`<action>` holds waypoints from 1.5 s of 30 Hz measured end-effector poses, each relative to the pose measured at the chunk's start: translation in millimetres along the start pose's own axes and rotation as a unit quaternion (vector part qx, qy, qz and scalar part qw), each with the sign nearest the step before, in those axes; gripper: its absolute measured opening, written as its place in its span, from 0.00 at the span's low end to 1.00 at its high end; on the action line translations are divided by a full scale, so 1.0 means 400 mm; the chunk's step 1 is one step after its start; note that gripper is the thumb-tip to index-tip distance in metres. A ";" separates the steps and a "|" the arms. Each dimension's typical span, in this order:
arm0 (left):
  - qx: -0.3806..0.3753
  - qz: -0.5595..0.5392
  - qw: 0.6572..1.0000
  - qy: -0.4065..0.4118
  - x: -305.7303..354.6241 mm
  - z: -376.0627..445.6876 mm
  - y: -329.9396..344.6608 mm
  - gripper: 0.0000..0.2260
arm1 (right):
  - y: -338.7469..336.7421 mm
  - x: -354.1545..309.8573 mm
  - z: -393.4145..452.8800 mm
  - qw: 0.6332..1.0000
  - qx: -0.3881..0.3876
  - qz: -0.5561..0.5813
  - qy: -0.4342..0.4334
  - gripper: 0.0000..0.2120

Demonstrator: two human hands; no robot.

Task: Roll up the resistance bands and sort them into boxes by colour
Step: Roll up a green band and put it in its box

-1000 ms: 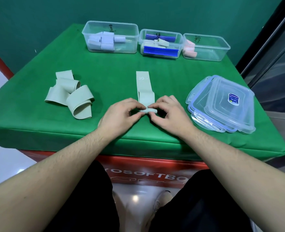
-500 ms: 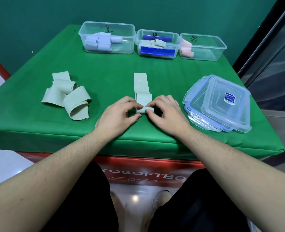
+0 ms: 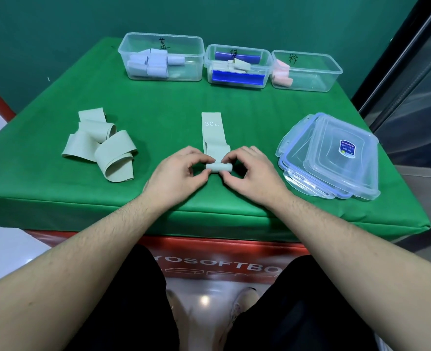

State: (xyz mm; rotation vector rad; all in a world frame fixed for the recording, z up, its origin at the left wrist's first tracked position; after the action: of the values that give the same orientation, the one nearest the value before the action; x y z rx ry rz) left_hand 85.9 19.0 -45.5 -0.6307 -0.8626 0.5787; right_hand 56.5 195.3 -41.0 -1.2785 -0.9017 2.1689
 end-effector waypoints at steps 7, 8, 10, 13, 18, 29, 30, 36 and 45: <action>-0.006 0.033 0.999 0.010 0.007 0.001 -0.001 0.10 | -0.001 0.005 0.003 1.000 0.000 -0.020 0.008 0.11; -0.003 0.031 0.999 0.010 0.008 0.001 -0.001 0.10 | 0.000 0.005 0.003 1.000 0.000 -0.019 0.006 0.11; 0.003 0.022 1.000 0.006 0.009 0.000 -0.003 0.10 | 0.002 0.003 0.003 1.000 0.000 -0.015 -0.002 0.12; 0.010 0.002 1.000 -0.001 0.014 -0.003 -0.007 0.10 | -0.001 -0.002 0.000 1.000 0.001 0.004 -0.007 0.10; 0.006 -0.005 1.000 -0.016 0.014 -0.004 -0.007 0.11 | -0.002 -0.006 -0.004 1.000 0.000 -0.023 -0.009 0.10; 0.010 -0.001 1.000 0.006 0.006 -0.001 -0.003 0.11 | -0.007 -0.006 -0.003 1.000 0.000 0.002 0.013 0.16; 0.011 -0.002 1.000 -0.004 0.004 -0.002 -0.002 0.12 | -0.007 -0.005 -0.003 1.000 -0.001 0.003 0.016 0.16; 0.005 -0.029 0.999 -0.039 0.004 -0.004 -0.003 0.14 | -0.007 0.003 0.000 1.000 0.008 0.009 0.016 0.09; 0.013 0.016 1.000 -0.002 0.016 -0.003 -0.007 0.05 | -0.009 -0.008 -0.004 0.999 0.019 -0.044 0.007 0.12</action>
State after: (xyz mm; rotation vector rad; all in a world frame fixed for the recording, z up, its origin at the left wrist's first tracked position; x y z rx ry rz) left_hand 90.9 21.1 -41.0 -0.6206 -0.8481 0.6187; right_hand 59.6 196.2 -37.0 -1.2120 -0.8893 2.0957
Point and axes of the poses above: each hand's wrist, its own z-axis towards the middle knuckle, its own y-axis out of the palm, x = y × z, the point moved 5 cm from there along z, towards the middle knuckle, and after that the axes turned 11 degrees about y, right-handed, at the moved point
